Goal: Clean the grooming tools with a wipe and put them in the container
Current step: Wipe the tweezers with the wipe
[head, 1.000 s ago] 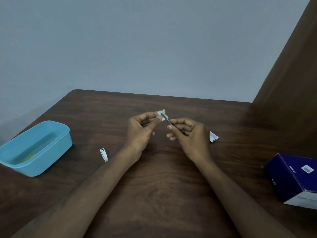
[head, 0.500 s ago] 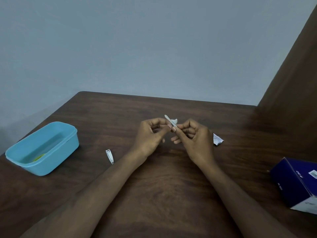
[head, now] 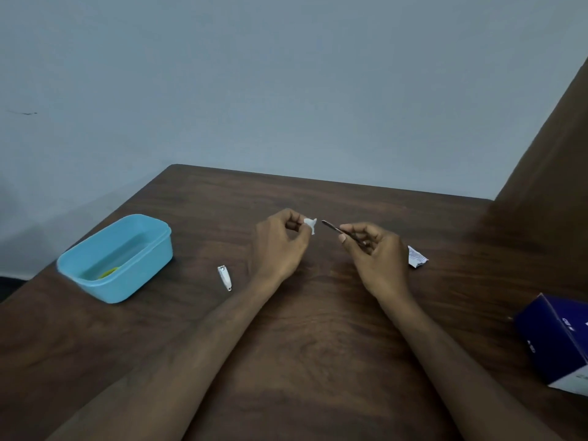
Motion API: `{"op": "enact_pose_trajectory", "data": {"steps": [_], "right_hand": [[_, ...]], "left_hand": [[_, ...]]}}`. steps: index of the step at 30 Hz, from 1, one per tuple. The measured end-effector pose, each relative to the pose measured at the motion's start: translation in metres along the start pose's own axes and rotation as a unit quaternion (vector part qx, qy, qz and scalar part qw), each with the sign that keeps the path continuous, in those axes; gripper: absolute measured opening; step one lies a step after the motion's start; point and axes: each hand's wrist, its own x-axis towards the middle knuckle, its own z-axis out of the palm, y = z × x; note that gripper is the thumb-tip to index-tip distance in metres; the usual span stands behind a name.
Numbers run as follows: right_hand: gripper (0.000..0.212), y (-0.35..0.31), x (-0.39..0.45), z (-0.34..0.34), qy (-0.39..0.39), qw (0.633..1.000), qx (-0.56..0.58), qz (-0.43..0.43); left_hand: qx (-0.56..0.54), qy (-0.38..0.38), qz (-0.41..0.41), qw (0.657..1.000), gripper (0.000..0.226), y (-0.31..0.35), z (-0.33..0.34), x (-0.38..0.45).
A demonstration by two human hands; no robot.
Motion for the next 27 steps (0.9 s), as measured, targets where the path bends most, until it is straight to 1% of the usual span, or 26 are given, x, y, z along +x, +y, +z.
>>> {"op": "enact_pose_trajectory", "data": {"steps": [4, 7, 11, 14, 17, 19, 21, 23, 25, 27], "right_hand": [[0.012, -0.01, -0.008, 0.005, 0.01, 0.999, -0.011, -0.032], [0.011, -0.021, -0.016, 0.009, 0.005, 0.999, -0.015, -0.044], [0.012, -0.034, -0.025, 0.019, -0.021, 0.999, 0.014, -0.022], [0.016, -0.058, -0.031, 0.039, -0.077, 0.996, 0.021, -0.027], [0.015, -0.092, -0.037, 0.072, -0.121, 0.989, 0.026, -0.08], [0.016, -0.119, -0.035, 0.099, -0.149, 0.98, 0.033, -0.126], [0.017, -0.144, -0.028, 0.126, -0.18, 0.968, 0.028, -0.172], [0.018, -0.161, -0.017, 0.153, -0.229, 0.952, -0.004, -0.203], [0.018, -0.174, -0.006, 0.18, -0.29, 0.933, -0.042, -0.211], [0.015, -0.182, 0.004, 0.201, -0.332, 0.903, -0.117, -0.246]], "left_hand": [[0.045, -0.012, 0.004, 0.999, 0.016, 0.0, -0.009, -0.004], [0.086, 0.013, 0.013, 0.996, 0.02, 0.006, -0.031, -0.012], [0.175, 0.054, 0.02, 0.983, 0.017, 0.001, -0.083, -0.033], [0.172, 0.105, -0.02, 0.979, 0.016, -0.02, -0.119, -0.048], [0.169, 0.117, -0.048, 0.977, 0.014, -0.038, -0.135, -0.06], [0.179, 0.107, -0.052, 0.977, 0.017, -0.042, -0.137, -0.066], [0.187, 0.077, -0.061, 0.977, 0.019, -0.044, -0.136, -0.064], [0.193, 0.053, -0.066, 0.977, 0.017, -0.046, -0.135, -0.063], [0.194, 0.044, -0.067, 0.978, 0.016, -0.046, -0.137, -0.062], [0.191, 0.048, -0.068, 0.978, 0.017, -0.046, -0.136, -0.063]]}}
